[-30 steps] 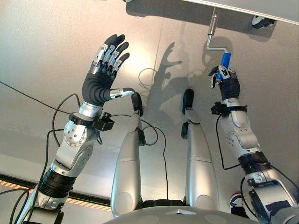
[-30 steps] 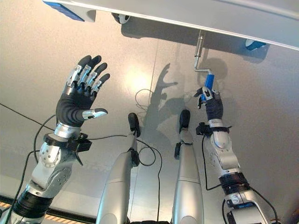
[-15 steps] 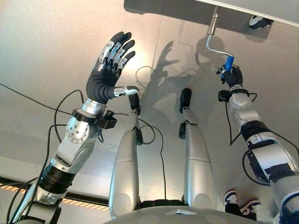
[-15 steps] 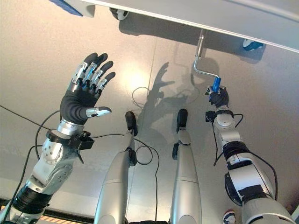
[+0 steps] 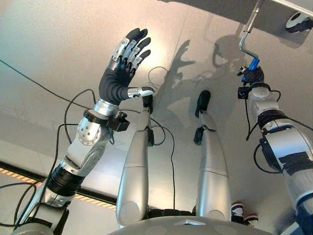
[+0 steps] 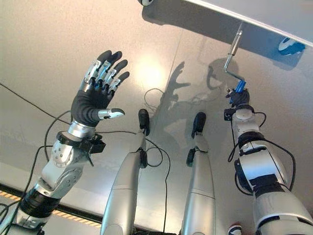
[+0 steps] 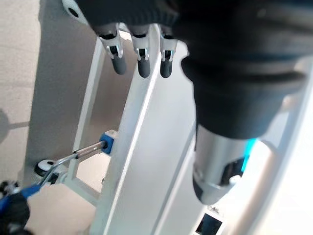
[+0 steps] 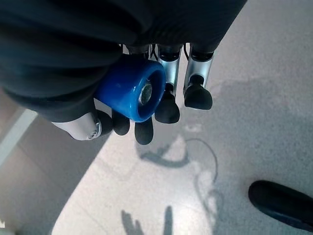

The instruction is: Raise the hospital bed

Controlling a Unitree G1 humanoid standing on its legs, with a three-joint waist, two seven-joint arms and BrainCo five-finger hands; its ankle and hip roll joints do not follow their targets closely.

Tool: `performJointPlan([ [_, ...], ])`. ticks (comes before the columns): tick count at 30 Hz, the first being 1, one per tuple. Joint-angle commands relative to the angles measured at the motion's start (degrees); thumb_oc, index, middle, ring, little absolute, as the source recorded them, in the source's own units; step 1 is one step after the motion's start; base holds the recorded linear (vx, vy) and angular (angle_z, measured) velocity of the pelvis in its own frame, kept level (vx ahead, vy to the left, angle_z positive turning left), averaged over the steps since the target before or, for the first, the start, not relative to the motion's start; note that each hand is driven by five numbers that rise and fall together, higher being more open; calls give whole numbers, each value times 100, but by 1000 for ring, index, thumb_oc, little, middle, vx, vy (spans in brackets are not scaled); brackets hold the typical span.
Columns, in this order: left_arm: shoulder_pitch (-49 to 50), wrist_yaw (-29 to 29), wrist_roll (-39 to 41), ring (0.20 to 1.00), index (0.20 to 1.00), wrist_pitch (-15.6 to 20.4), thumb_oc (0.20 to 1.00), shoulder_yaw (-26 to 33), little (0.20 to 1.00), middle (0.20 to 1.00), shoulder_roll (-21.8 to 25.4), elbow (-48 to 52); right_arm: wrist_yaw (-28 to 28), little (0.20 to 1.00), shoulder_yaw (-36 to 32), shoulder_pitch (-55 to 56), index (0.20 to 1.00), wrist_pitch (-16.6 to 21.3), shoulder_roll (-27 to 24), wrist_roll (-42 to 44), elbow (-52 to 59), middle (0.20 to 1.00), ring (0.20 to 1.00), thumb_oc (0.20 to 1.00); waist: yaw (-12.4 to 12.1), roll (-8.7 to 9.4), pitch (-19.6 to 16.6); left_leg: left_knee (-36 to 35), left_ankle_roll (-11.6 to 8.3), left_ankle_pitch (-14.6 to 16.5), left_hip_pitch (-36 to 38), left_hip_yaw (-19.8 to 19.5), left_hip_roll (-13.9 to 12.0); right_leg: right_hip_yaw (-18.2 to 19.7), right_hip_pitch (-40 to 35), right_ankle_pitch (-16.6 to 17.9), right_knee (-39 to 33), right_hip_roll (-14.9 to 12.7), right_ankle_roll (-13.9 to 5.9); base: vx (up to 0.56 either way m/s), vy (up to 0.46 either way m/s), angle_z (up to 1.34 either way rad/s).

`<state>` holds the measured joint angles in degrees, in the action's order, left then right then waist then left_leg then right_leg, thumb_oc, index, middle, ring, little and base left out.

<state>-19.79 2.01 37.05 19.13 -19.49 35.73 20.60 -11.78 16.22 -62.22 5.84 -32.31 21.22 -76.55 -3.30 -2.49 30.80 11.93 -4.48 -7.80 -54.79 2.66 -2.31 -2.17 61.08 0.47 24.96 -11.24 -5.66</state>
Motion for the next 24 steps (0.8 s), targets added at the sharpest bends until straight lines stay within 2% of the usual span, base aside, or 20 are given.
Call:
performJointPlan([
  [1,-15,98,-142,1000,1000,158,1000,122,1000,1000,-307,398,26,200,397,257,200,-513,-173,-379,-526,200,200,200,22,-567,-101,963,159,863,-195,-55,129,-37,-148,93,-207,181,-273,11,57,4],
  [8,-49,310,-190,1000,1000,90,1000,240,1000,1000,-461,304,169,200,949,-256,200,-595,770,-747,-147,200,200,200,-100,-626,-101,1157,211,917,-560,-29,170,-18,210,61,-11,146,-244,11,38,2],
  [15,-73,405,-190,1000,1000,88,1000,273,1000,1000,-566,253,319,200,1448,-471,200,-523,1489,-958,337,200,200,200,-96,-599,-101,1181,235,933,-616,-11,188,20,277,80,-16,139,-235,9,28,-1],
  [21,-41,496,-196,1000,1000,170,1000,350,1000,1000,-528,301,502,200,2344,-601,200,-445,2189,-1879,894,200,200,200,-84,-553,-101,1119,243,911,-581,27,189,47,256,137,-112,151,-257,2,19,-1],
  [24,20,496,-196,1000,1000,197,1000,390,1000,1000,-501,344,574,200,2676,-628,200,-391,2325,-2298,1210,200,200,200,-81,-550,-101,1109,236,898,-577,24,195,51,252,156,-136,147,-263,-9,16,-5],
])
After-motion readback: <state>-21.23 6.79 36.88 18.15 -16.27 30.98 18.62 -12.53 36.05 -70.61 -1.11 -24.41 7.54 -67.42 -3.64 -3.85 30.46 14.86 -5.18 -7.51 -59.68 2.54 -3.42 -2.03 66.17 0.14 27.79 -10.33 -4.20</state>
